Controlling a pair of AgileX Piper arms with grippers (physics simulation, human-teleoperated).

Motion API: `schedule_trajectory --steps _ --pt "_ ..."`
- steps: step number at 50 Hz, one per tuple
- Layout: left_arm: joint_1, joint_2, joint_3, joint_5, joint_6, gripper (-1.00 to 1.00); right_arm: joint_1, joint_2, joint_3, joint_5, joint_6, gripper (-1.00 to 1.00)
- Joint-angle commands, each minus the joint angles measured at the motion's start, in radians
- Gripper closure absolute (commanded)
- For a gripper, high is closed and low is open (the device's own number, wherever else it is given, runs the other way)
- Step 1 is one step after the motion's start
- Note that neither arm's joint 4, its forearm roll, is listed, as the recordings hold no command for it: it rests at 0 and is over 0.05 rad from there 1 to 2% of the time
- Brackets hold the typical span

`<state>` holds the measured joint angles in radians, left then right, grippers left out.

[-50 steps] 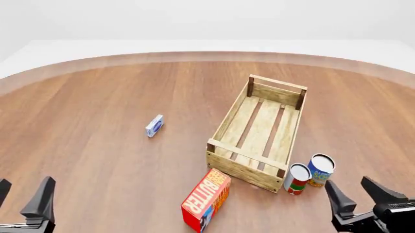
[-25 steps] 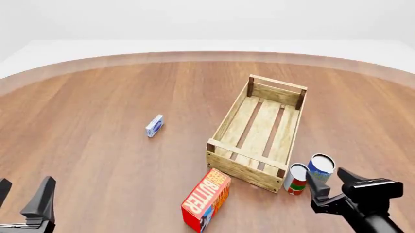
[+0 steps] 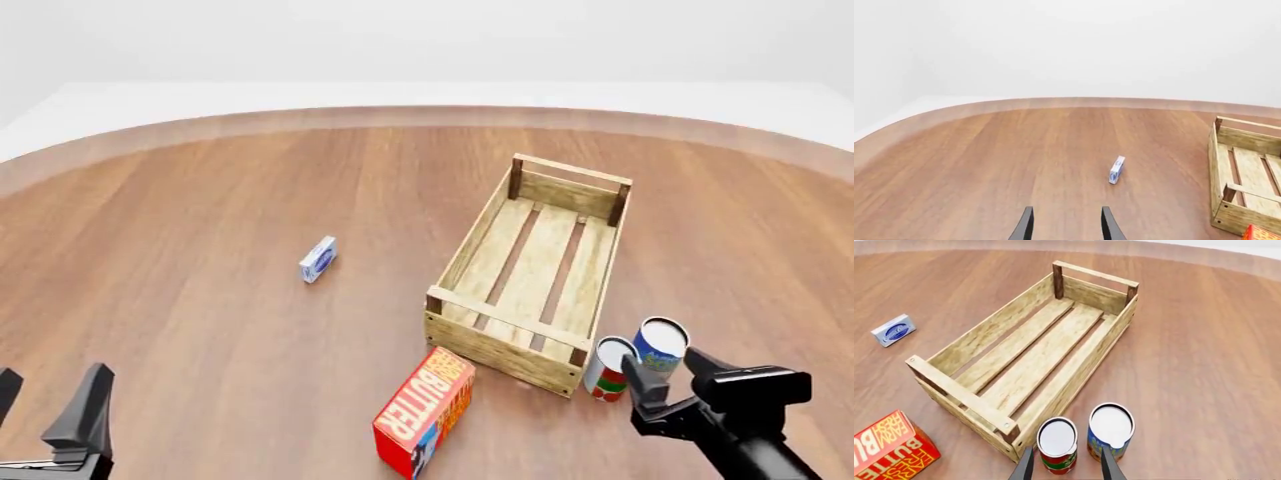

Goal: Pick up the tomato sauce, and put it in the wooden tray.

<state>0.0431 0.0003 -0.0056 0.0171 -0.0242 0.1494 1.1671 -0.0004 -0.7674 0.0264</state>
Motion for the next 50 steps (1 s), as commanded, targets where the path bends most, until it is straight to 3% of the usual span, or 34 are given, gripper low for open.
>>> schedule_trajectory --steps 1,20,50 --pt "0.004 0.000 0.000 0.001 0.000 -1.00 0.001 0.051 0.000 -0.042 0.013 -1.00" --pt "0.004 0.000 0.002 0.001 0.000 -1.00 0.012 0.245 0.000 -0.199 0.038 -1.00" --pt "0.004 0.000 0.002 -0.001 -0.002 -1.00 0.020 0.432 -0.001 -0.349 0.048 -1.00"
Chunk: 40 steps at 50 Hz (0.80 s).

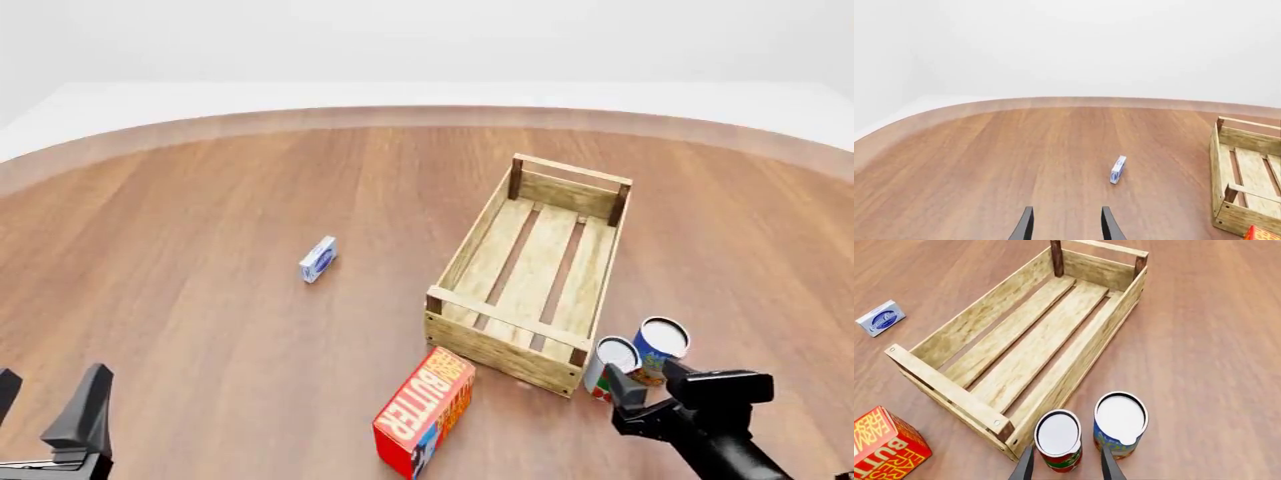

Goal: Pick up the tomato sauce, and put it in the wooden tray.

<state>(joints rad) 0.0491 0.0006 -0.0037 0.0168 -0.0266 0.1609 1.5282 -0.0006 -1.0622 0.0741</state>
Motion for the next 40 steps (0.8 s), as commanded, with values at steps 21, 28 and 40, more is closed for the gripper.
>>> schedule_trajectory --steps 21,28,40 --pt "-0.003 0.000 -0.002 -0.004 -0.005 -1.00 0.030 0.141 -0.026 -0.084 -0.012 -1.00" --pt "-0.003 0.000 -0.002 -0.003 -0.005 -1.00 0.033 0.129 -0.037 -0.061 -0.021 -1.00" --pt "-0.001 0.000 -0.006 0.002 -0.007 -1.00 0.032 0.144 -0.047 -0.063 -0.029 -1.00"
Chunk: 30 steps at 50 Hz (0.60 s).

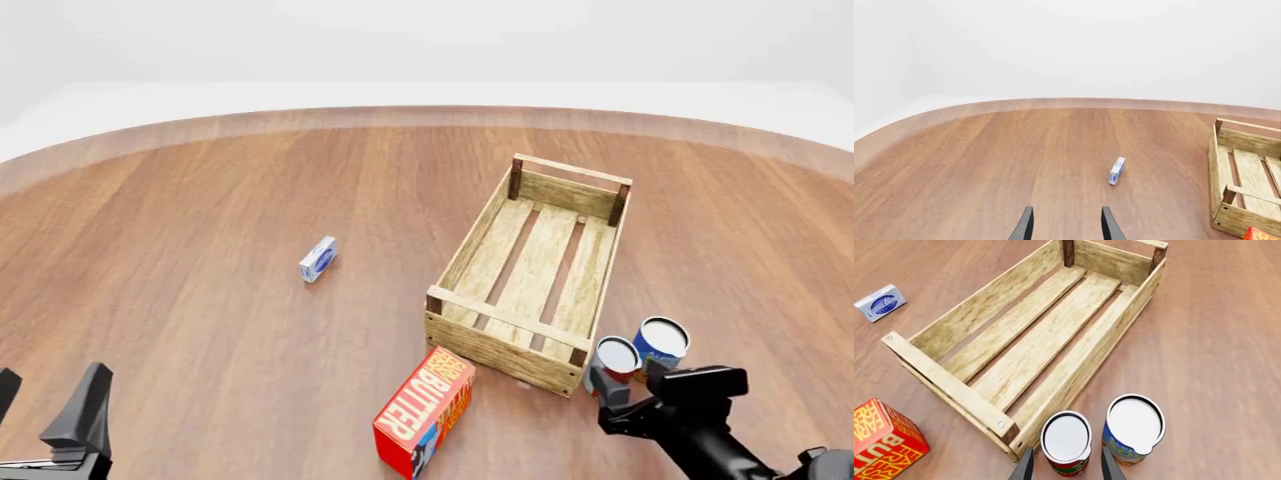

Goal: Pick up the tomato sauce, and put it in the wooden tray.

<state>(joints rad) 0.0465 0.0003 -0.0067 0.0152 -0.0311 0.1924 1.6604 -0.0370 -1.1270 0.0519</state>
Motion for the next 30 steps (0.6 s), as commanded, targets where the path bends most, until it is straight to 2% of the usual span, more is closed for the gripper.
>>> schedule_trajectory --steps 1,29,30 --pt "0.001 0.000 -0.003 0.003 -0.002 -1.00 0.000 0.012 -0.011 0.003 -0.007 -1.00" --pt "-0.002 0.000 -0.002 0.005 -0.006 -1.00 -0.014 0.027 -0.026 -0.002 -0.029 -1.00" --pt "-0.002 0.000 -0.001 0.004 -0.006 -1.00 -0.014 0.026 -0.026 -0.002 -0.030 1.00"
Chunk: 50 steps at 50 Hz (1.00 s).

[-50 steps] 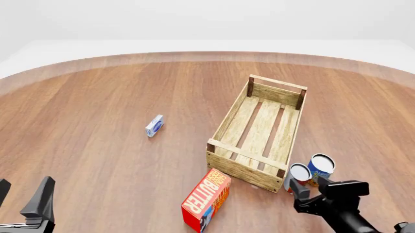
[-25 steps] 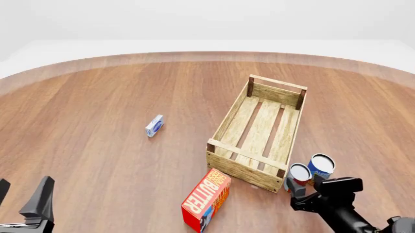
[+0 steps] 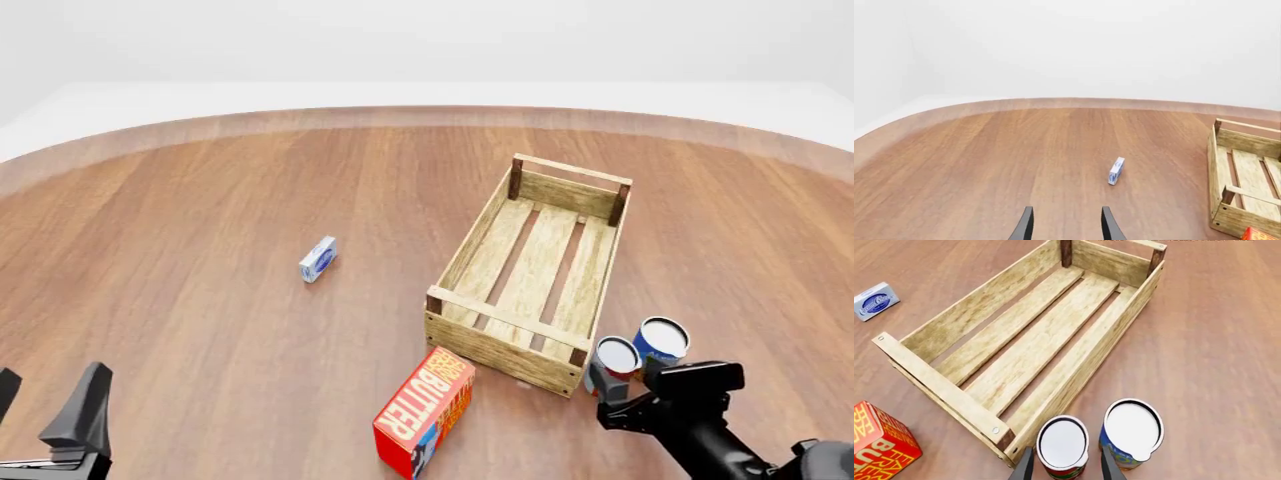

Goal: Pick up the tomato sauce, and put it in the wooden tray.

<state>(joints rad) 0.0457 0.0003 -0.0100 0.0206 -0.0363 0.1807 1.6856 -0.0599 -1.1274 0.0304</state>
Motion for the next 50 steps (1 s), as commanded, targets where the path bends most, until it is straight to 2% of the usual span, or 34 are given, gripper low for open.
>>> schedule_trajectory --steps 1,16,25,29,34,36,37,39,45,50 --pt "-0.001 0.000 0.002 -0.001 0.000 -1.00 -0.002 0.001 -0.003 -0.001 -0.008 1.00" --pt "-0.002 0.000 0.005 -0.005 0.002 -1.00 -0.001 -0.021 -0.001 0.009 -0.007 1.00" --pt "-0.002 0.000 0.006 -0.005 0.004 -1.00 -0.007 -0.115 0.020 0.062 -0.008 1.00" --pt "-0.004 0.000 0.007 -0.007 0.006 -1.00 -0.008 -0.212 0.039 0.124 -0.009 1.00" --pt "-0.006 0.000 0.006 -0.008 0.007 -1.00 -0.004 -0.391 0.056 0.259 -0.010 1.00" --pt "-0.006 0.000 0.006 -0.008 0.007 -1.00 -0.004 -0.394 0.056 0.263 -0.010 1.00" --pt "-0.007 0.000 0.007 -0.009 0.008 -1.00 -0.003 -0.487 0.058 0.340 -0.012 1.00" --pt "-0.009 0.000 0.007 -0.010 0.009 -1.00 -0.003 -0.551 0.058 0.397 -0.014 1.00" --pt "-0.010 0.000 0.005 -0.009 0.007 -1.00 -0.007 -0.633 0.055 0.470 -0.020 1.00" --pt "-0.010 0.000 0.005 -0.008 0.006 -1.00 -0.004 -0.720 0.026 0.570 -0.028 1.00"
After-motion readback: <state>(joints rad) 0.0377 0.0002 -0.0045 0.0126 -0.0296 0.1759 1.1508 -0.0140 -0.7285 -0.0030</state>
